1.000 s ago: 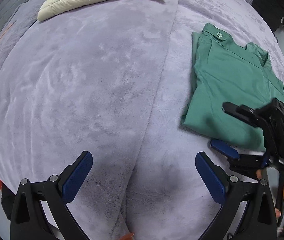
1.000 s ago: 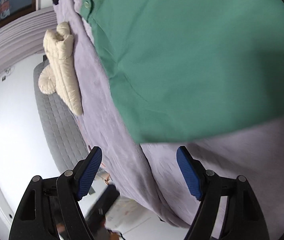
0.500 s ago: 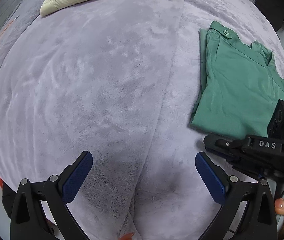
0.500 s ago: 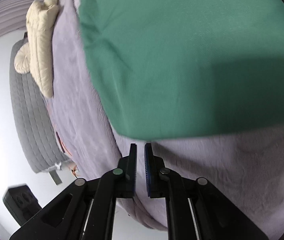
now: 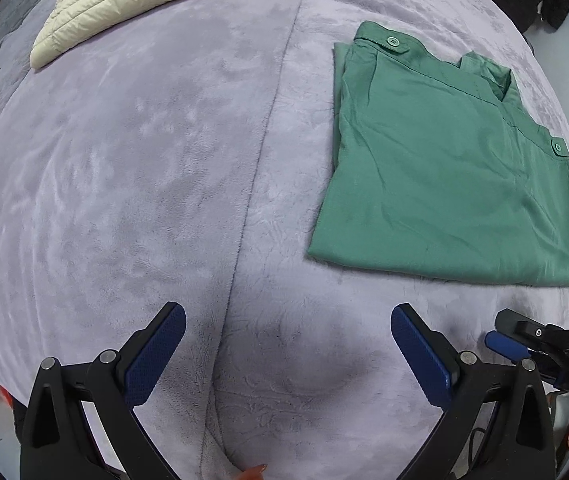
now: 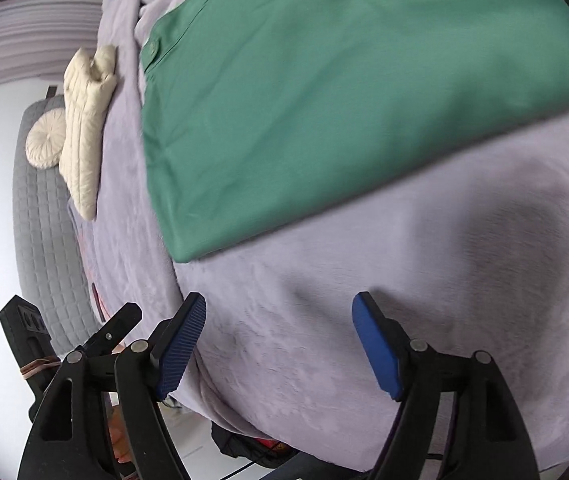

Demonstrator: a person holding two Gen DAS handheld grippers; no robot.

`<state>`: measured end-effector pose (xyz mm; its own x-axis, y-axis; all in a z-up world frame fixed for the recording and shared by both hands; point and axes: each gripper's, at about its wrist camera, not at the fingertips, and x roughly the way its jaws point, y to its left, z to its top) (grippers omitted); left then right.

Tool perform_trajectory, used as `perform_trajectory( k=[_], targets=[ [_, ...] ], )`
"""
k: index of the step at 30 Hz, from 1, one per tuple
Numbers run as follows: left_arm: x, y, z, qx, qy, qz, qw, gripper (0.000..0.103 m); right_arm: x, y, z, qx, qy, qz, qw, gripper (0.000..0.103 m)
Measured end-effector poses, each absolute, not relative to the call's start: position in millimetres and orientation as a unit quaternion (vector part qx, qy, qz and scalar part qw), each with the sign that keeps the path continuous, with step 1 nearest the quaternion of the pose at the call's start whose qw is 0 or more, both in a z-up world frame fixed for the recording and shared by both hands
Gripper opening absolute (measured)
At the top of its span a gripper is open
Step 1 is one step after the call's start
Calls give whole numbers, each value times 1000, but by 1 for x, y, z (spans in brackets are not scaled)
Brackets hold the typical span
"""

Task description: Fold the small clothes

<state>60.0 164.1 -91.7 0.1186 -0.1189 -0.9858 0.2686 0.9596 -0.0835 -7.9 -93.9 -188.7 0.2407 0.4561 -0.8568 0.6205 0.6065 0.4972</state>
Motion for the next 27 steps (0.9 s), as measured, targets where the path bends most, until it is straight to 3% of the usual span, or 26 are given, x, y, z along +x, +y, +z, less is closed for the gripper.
perform_trajectory(
  k=[6,14,25,26,27],
  targets=[
    [65,150,-103,85,653,-116,744,103,-23,-119,-188,455,596,-78,657,79],
    [80,152,-130,24,696,-139,705,103,-23,-131,-191,479,572,-69,662,79],
    [121,148,-145,-56,693,-188,693,103,24,-125,-244,632,461,-61,620,80],
    [127,149,-148,-63,695,-193,690,103,25,-125,-248,642,454,-61,614,72],
    [133,148,-152,-70,697,-198,686,103,26,-125,-249,651,447,-57,611,41]
  ],
)
